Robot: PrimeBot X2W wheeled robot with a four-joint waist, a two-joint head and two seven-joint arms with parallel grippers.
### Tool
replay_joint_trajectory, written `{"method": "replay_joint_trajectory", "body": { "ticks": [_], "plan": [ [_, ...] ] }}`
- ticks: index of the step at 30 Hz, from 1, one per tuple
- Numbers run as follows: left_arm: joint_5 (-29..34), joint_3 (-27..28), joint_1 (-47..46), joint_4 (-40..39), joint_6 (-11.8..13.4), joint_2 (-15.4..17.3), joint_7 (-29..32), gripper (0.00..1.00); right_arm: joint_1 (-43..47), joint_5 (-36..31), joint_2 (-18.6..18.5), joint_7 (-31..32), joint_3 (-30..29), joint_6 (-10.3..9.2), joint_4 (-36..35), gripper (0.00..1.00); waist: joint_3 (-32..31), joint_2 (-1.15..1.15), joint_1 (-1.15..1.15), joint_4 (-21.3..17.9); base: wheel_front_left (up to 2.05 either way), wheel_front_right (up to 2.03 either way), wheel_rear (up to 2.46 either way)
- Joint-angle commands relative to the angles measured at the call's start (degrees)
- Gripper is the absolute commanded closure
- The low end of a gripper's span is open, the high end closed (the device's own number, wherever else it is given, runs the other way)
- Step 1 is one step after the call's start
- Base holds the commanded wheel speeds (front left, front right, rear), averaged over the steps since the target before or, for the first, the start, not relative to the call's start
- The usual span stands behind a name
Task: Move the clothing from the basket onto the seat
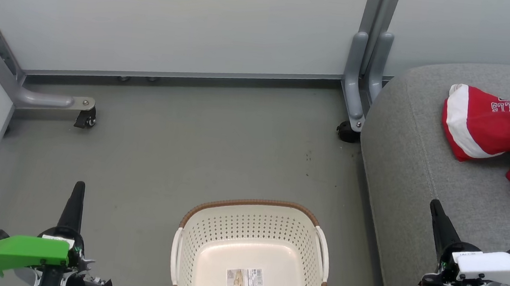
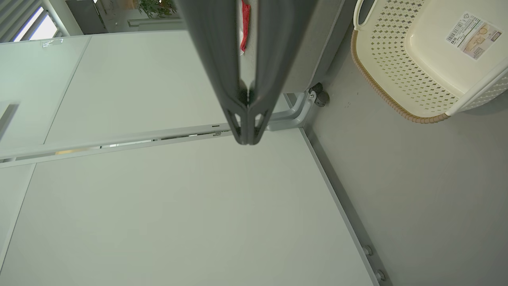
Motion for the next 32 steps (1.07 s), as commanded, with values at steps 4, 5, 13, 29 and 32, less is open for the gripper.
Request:
{"method": "replay_joint_trajectory", "body": {
  "ticks": [4, 5, 13, 29, 32],
  "plan": [
    [-2.56, 0.67, -1.46, 0.14, -0.46, 0.47, 0.64, 1.00, -1.10, 2.56, 0.02, 0.80, -0.60, 0.03, 0.20, 1.00, 0.11, 0.00, 0.00, 0.12, 0.00, 0.00, 0.00],
    [-2.97, 0.72, -1.55, 0.17, -0.50, 0.46, 0.73, 1.00, -1.11, 2.92, 0.03, 0.96, -0.67, 0.03, 0.24, 1.00, 0.13, 0.00, 0.00, 0.14, 0.00, 0.00, 0.00],
    [-6.09, 1.22, -2.06, 0.35, -0.76, 0.42, 1.61, 1.00, -1.66, 6.08, 0.27, 1.84, -1.23, 0.02, 0.56, 1.00, 0.33, 0.00, 0.00, 0.34, 0.00, 0.00, 0.00],
    [-9.72, 1.97, -2.48, 0.53, -1.04, 0.31, 2.77, 1.00, -1.88, 9.46, 0.63, 2.95, -2.08, 0.02, 0.94, 1.00, 0.58, 0.00, 0.00, 0.60, 0.00, 0.00, 0.00],
    [-9.68, 2.00, -2.48, 0.54, -1.04, 0.28, 2.79, 1.00, -1.89, 9.37, 0.67, 2.98, -2.14, 0.02, 0.94, 1.00, 0.58, 0.00, 0.00, 0.60, 0.00, 0.00, 0.00]
  ]
}}
